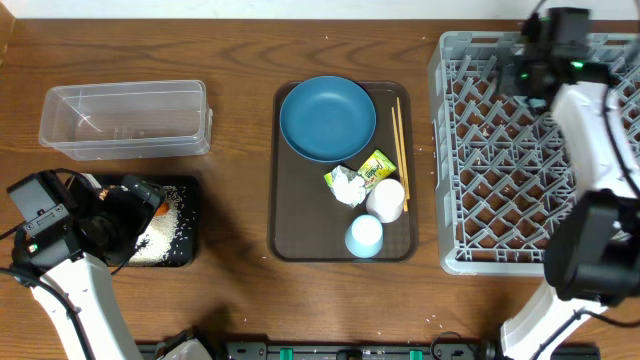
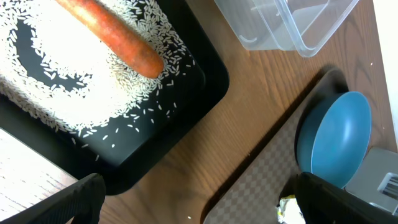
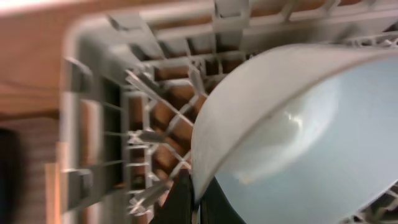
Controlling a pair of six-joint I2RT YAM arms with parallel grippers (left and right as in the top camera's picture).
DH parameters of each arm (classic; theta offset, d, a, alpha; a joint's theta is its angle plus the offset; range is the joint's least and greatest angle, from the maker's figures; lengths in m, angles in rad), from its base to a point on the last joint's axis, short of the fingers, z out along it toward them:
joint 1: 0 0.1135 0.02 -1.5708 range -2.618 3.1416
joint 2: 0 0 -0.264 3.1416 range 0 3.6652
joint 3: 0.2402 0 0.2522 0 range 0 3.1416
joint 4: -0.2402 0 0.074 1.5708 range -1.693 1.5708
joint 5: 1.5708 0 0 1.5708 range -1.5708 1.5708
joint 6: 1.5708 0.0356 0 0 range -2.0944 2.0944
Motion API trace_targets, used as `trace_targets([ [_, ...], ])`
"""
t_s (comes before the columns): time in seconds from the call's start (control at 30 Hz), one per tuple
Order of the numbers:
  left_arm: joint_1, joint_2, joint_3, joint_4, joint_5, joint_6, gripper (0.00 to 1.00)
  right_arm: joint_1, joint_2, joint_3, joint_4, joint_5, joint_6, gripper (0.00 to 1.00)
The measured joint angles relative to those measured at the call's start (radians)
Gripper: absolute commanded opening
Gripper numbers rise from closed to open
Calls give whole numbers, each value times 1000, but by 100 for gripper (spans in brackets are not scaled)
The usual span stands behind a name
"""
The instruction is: Sort waste into correct bins and load items into the dishwasher rack
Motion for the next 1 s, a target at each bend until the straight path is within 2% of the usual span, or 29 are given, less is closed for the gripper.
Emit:
trace_targets([
  [0.3, 0, 0, 0, 0, 0, 0, 98, -228, -41, 0, 5, -435, 58, 1],
  [0.57, 0, 0, 0, 0, 0, 0, 98, -288, -41, -109, 141, -727, 84, 1],
  [0.8, 0, 0, 0, 0, 0, 0, 98, -291, -41, -243, 342, -823, 182, 1],
  [1.0, 0, 0, 0, 0, 0, 0, 98, -306, -41, -262, 422, -847, 258, 1],
])
